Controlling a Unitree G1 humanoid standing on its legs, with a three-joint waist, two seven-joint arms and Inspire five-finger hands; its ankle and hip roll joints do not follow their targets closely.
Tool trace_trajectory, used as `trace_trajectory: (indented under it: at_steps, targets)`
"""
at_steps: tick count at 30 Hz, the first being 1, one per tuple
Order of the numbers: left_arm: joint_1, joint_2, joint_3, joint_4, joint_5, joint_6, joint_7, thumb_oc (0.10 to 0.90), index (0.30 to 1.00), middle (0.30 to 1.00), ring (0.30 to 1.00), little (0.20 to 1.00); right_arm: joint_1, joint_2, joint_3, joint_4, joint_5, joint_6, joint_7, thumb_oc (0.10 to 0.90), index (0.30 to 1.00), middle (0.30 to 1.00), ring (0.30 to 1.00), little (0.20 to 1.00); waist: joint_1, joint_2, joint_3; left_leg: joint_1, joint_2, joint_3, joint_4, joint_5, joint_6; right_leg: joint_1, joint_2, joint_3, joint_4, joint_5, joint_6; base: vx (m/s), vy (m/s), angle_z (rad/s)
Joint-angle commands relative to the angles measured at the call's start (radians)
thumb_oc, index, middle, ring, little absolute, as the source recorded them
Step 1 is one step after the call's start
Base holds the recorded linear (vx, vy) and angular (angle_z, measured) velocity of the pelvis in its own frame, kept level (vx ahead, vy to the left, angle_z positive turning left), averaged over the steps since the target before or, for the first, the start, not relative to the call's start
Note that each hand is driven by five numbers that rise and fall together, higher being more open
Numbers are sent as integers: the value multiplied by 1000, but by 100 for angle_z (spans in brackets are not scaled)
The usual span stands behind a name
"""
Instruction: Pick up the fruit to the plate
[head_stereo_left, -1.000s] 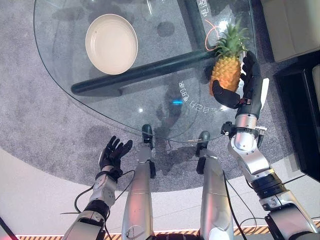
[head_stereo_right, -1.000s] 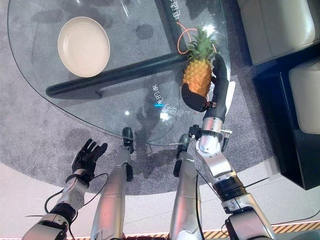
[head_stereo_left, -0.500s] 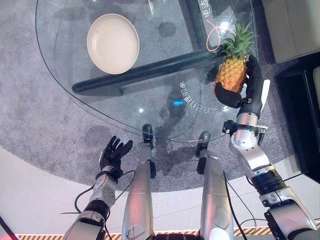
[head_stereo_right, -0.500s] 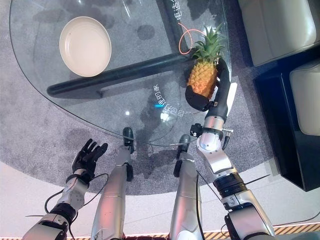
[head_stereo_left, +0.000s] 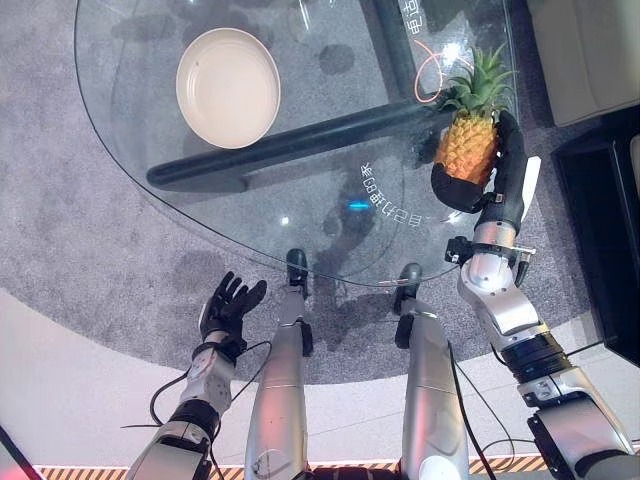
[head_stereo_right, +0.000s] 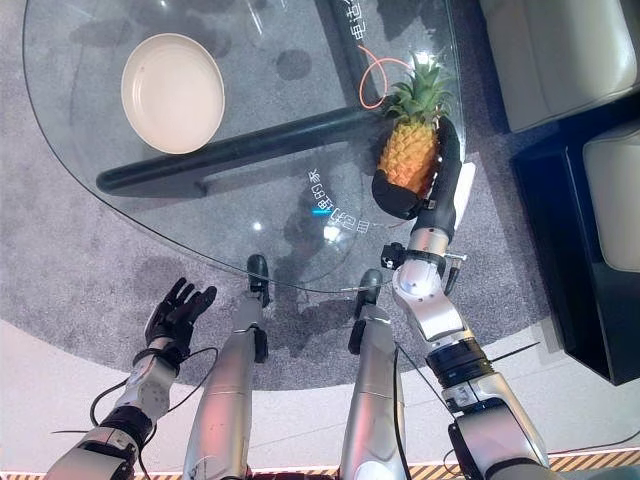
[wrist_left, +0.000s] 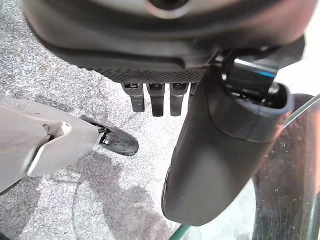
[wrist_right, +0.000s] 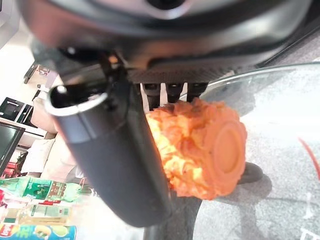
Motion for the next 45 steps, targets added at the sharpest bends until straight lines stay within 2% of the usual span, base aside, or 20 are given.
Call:
trace_trajectory:
  at_steps: [1, 12, 34, 35, 36, 37, 45]
  targets:
    - [36, 12, -11, 17, 18, -38, 18, 800, 900, 900, 900, 900, 7, -4, 19, 7, -7, 10, -57, 800, 900, 900, 900, 900, 7, 23, -16, -18, -35, 40, 77, -79, 28, 17, 41, -52, -147, 100, 0, 0, 0, 0]
    - [25, 13, -20, 15, 17, -38, 19, 800, 900, 900, 900, 900, -21, -16, 18, 123, -36, 62, -94, 800, 900, 900, 900, 900, 13, 27, -16, -24, -38, 34, 86, -85, 32, 9, 40, -51, -140, 103, 2, 0, 0, 0]
    - [19, 28, -20, -10, 12, -32, 26, 800, 900, 900, 900, 900, -58, -76, 47, 195, -221, 169, -110, 800, 900, 900, 900, 900, 18, 26, -16, -36, -40, 23, 97, -93, 33, 3, 44, -51, -137, 102, 9, 1, -4, 2]
    - [18, 29, -21, -12, 11, -32, 28, 800, 900, 900, 900, 900, -58, -78, 48, 196, -223, 171, -111, 729, 839, 839, 839, 829, 18, 25, -16, -36, -40, 23, 97, -94, 34, 3, 44, -51, -138, 102, 9, 0, 0, 0]
    - [17, 29, -21, -15, 12, -33, 31, 800, 900, 900, 900, 900, -59, -79, 48, 195, -226, 171, -114, 355, 519, 519, 519, 455, 18, 25, -16, -37, -41, 23, 98, -94, 34, 3, 44, -52, -139, 102, 9, 0, 0, 0]
    - [17, 29, -19, -15, 13, -35, 31, 800, 900, 900, 900, 900, -57, -79, 48, 196, -231, 171, -113, 100, 300, 300, 300, 200, 18, 24, -16, -36, -40, 23, 98, -95, 34, 5, 44, -51, -139, 102, 9, 0, 0, 0]
    - [18, 31, -1, -24, -73, -55, 10, 800, 900, 900, 900, 900, -56, -83, 56, 203, -270, 163, -133, 100, 300, 300, 300, 200, 17, 26, -16, -30, -41, 21, 92, -95, 34, 7, 45, -47, -141, 102, 11, 0, 0, 0]
